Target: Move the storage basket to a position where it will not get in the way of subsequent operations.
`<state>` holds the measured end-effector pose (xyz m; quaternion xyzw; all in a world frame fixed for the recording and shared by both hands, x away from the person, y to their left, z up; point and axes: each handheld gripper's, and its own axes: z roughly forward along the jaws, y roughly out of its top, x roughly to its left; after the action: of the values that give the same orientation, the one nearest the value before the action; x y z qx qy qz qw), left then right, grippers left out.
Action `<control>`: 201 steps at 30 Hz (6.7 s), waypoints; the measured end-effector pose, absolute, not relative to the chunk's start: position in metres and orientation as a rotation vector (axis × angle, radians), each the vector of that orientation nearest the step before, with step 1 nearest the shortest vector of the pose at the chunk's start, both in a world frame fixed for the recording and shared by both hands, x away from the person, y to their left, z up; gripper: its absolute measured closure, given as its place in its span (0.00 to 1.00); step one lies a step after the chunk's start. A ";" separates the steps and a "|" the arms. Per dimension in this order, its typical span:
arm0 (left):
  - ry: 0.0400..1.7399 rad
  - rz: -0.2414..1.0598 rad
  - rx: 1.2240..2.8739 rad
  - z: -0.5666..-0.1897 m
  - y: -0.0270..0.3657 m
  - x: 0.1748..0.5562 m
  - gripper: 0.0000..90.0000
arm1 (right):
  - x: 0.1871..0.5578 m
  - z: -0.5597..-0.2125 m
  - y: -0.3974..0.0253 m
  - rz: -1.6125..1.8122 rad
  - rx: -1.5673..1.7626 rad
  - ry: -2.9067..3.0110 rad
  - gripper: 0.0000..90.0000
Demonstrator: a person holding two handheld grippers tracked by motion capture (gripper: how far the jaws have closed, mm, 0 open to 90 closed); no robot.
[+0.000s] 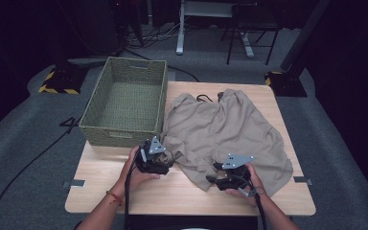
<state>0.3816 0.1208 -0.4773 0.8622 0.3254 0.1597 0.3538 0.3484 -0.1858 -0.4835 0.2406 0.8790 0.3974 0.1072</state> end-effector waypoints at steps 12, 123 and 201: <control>0.739 0.483 2.254 -0.468 0.139 0.378 0.92 | 0.332 -0.470 -0.184 1.198 0.505 2.603 0.95; 0.622 0.373 2.283 -0.460 0.128 0.307 0.33 | 0.318 -0.452 -0.285 1.021 0.782 2.343 0.54; 0.431 0.227 2.421 -0.491 0.018 0.338 0.31 | 0.290 -0.459 -0.385 0.898 1.202 2.162 0.66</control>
<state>0.3378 0.0184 -0.4913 0.9256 0.1647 0.0870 0.3295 0.2896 -0.3851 -0.4589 0.4420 0.7950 0.3303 0.2521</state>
